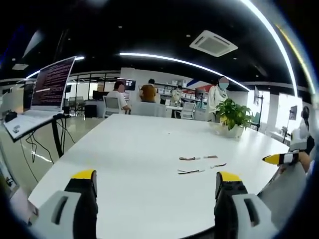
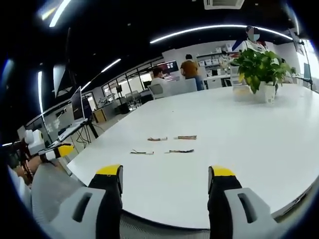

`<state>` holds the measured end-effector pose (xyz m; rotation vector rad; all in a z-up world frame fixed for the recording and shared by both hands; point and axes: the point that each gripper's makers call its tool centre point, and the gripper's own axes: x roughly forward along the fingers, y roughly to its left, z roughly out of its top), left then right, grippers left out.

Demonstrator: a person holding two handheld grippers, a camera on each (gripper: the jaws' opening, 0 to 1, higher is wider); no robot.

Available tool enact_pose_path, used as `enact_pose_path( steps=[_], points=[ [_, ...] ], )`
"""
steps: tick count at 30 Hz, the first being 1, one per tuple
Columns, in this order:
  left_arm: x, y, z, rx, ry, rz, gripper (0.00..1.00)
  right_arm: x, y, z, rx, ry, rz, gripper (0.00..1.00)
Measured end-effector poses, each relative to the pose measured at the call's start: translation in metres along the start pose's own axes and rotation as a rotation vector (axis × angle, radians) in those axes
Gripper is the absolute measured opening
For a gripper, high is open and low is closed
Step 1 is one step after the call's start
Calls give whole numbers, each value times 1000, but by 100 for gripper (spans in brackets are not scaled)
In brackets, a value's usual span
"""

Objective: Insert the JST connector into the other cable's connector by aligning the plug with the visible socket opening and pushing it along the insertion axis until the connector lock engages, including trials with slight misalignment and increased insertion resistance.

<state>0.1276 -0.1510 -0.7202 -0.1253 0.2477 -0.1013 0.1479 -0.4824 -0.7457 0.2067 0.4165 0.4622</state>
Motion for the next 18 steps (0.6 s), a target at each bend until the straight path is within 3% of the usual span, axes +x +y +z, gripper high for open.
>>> enact_pose_path(
  steps=[1,4,6,8,12,18],
  points=[
    [0,-8,0,-28,-1,-53,99,0,-1,0,1,6,1,69],
    [-1,-19,-2,-13,18,-126,99,0,-1,2,5,4,23,69],
    [-1,-17,-11,24,90,-131,98,0,1,3,8,0,32,69],
    [2,-16,-4,50,71,-134,98,0,1,2,4,10,34,69],
    [9,-15,15,19,31,-152,99,1,-2,4,-7,14,27,69],
    [26,-2,19,59,54,-144,99,5,-9,14,-10,-3,30,73]
  ],
)
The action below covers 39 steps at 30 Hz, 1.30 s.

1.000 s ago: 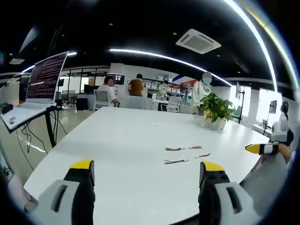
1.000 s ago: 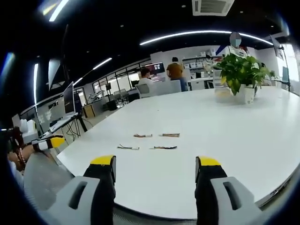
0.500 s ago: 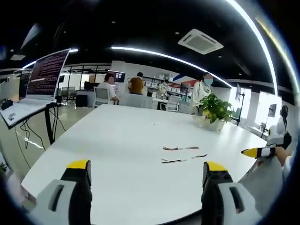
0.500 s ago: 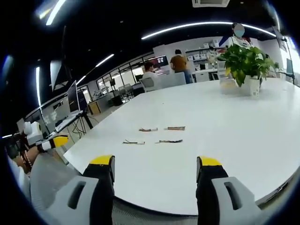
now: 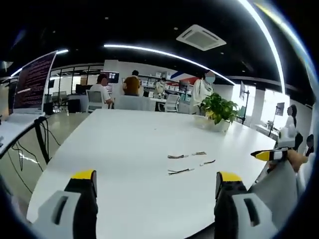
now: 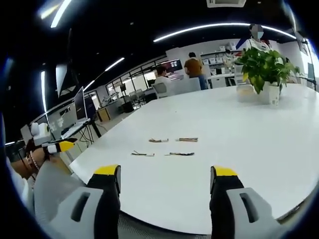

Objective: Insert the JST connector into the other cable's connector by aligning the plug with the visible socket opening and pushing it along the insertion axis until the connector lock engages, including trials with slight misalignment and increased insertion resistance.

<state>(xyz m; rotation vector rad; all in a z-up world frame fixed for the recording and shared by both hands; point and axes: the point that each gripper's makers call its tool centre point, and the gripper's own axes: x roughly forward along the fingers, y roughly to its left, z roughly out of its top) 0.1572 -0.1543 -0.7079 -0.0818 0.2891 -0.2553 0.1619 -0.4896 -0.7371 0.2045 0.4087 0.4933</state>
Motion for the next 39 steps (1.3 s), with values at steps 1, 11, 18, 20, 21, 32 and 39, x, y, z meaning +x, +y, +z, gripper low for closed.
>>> enact_pose_path(
  steps=[1,11,18,20,21,32,39],
  points=[
    [3,0,0,2,7,-9,99,1,-2,1,-7,0,-4,73],
    [32,5,6,24,45,-50,99,9,-18,-2,-31,38,-26,75],
    [58,-2,10,60,74,-108,99,13,-27,-3,-42,61,-37,75],
    [65,-7,8,73,95,-127,99,16,-31,3,-46,50,-42,75],
    [68,-9,8,87,98,-134,99,17,-32,5,-49,48,-43,75],
    [108,-16,17,127,112,-203,99,49,-34,28,-82,32,-8,74],
    [134,-20,20,154,128,-239,99,72,-31,40,-98,23,48,72]
  ],
)
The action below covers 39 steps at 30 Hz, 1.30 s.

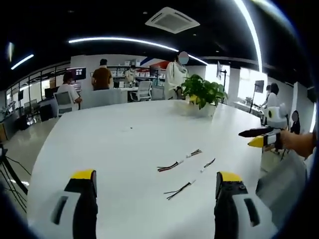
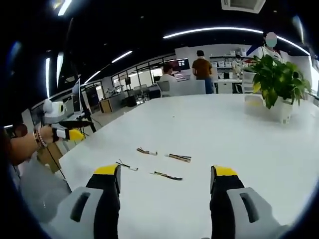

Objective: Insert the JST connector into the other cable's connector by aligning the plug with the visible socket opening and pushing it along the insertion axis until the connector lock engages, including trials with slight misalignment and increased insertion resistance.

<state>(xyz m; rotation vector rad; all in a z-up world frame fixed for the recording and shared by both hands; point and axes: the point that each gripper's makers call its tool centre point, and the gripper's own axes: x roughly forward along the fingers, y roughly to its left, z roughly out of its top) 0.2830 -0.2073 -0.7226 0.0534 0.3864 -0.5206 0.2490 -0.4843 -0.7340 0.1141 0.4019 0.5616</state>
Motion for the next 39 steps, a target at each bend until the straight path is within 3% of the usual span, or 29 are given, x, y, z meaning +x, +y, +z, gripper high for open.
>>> enact_pose_path(
  steps=[5,10,14,21,30,39],
  points=[
    [16,-1,1,5,8,-23,99,15,1,7,-39,0,36,71],
    [34,-2,1,9,8,-34,99,31,-2,13,-142,-4,63,71],
    [49,-2,2,11,14,-51,99,44,-2,17,-129,-9,136,72],
    [71,-7,6,45,2,-96,99,64,-3,28,-206,-28,230,71],
    [94,-11,9,93,-24,-156,99,88,-6,18,-240,16,304,69],
    [116,-15,-5,124,4,-206,99,108,1,5,-298,56,405,63]
  ],
)
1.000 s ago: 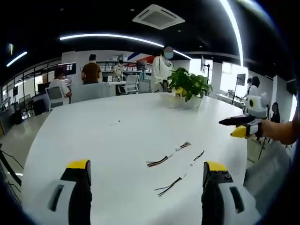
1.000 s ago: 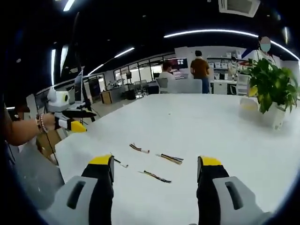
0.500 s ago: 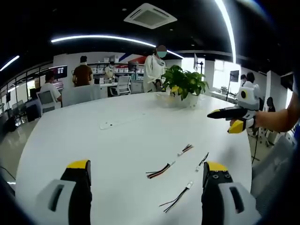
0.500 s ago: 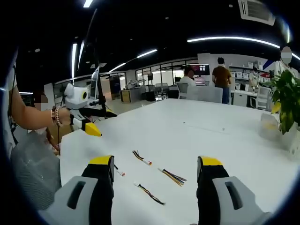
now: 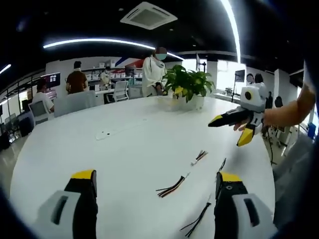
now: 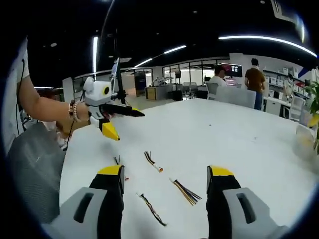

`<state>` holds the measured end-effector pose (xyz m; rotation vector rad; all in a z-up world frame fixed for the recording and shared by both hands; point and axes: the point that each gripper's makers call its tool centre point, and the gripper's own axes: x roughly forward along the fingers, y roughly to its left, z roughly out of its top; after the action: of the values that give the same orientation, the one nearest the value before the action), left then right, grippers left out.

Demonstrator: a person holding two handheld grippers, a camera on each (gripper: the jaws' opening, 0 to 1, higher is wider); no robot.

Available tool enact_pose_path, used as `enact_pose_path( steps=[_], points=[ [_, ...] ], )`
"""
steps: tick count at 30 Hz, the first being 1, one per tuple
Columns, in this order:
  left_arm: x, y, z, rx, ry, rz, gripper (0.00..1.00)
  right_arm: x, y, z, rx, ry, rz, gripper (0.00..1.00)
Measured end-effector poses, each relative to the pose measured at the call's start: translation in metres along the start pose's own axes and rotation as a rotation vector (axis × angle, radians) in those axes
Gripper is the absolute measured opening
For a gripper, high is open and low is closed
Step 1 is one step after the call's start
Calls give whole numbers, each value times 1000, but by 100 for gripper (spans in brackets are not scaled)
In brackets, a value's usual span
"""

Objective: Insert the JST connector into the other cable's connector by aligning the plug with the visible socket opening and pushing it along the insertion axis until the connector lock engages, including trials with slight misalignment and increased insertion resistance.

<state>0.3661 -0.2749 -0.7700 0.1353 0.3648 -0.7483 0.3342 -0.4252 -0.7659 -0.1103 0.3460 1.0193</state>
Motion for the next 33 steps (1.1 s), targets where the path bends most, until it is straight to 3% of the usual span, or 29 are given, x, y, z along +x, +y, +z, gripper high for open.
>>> enact_pose_path(
  steps=[6,13,18,20,24,28,33],
  points=[
    [18,-9,-12,27,-5,-84,99,14,-6,-8,-20,16,54,55],
    [34,-23,-13,59,-55,-188,95,23,-11,-9,-27,4,107,52],
    [43,-29,-12,45,-80,-249,87,29,-6,-16,-61,22,170,49],
    [47,-32,-16,88,-74,-275,83,32,-4,-21,-74,34,200,48],
    [51,-41,-25,102,-55,-333,63,37,-4,-31,-92,68,220,45],
    [57,-44,-29,112,-55,-345,64,41,-5,-37,-113,83,236,42],
    [62,-47,-30,103,-70,-377,50,47,-9,-45,-113,103,254,31]
  ],
)
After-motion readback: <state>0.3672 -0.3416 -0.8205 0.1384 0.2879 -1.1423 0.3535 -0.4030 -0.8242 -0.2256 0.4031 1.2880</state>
